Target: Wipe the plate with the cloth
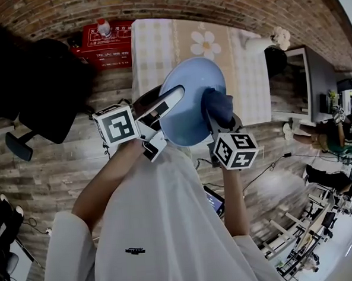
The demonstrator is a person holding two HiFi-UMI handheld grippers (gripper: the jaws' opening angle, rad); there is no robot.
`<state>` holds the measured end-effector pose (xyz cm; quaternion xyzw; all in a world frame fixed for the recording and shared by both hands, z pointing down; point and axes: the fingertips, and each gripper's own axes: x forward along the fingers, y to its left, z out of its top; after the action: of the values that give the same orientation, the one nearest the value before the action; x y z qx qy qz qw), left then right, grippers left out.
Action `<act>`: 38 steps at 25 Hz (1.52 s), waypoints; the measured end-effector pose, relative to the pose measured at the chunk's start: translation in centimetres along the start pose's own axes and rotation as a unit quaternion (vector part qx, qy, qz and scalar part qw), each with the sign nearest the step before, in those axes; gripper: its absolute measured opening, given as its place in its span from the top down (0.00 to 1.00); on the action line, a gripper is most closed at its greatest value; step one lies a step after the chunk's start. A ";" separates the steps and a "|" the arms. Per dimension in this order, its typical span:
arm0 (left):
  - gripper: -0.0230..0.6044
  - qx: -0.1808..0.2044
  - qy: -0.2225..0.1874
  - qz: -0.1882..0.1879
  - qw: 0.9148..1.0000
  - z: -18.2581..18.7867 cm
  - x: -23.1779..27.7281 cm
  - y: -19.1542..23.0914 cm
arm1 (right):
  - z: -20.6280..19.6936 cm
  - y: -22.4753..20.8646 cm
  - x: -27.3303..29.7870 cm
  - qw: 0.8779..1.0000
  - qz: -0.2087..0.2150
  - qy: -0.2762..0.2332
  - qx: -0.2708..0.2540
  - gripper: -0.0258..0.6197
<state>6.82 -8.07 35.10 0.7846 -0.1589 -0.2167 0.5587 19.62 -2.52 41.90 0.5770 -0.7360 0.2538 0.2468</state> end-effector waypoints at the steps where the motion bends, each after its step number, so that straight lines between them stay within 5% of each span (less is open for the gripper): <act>1: 0.55 -0.002 -0.002 0.001 1.000 0.1 0.0 0.0 | -0.3 0.2 -0.2 1.000 -0.001 0.006 -0.007 0.75; 18: 0.55 -0.003 -0.007 0.023 1.000 -0.3 -0.8 1.0 | -4.3 5.9 -2.8 0.998 0.054 0.026 0.012 0.75; 29: 0.55 0.016 0.010 0.016 1.000 -0.9 -0.1 0.6 | -2.1 11.8 -3.4 0.987 0.159 0.014 -0.012 0.75; 38: 0.55 0.012 0.014 0.010 1.000 -1.5 -0.2 0.3 | 1.3 14.8 -3.0 0.970 0.243 -0.020 0.026 0.75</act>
<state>7.39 -6.86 35.88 0.7926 -0.1608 -0.1982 0.5537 5.74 1.82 37.62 0.3921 -0.8519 0.3139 0.1482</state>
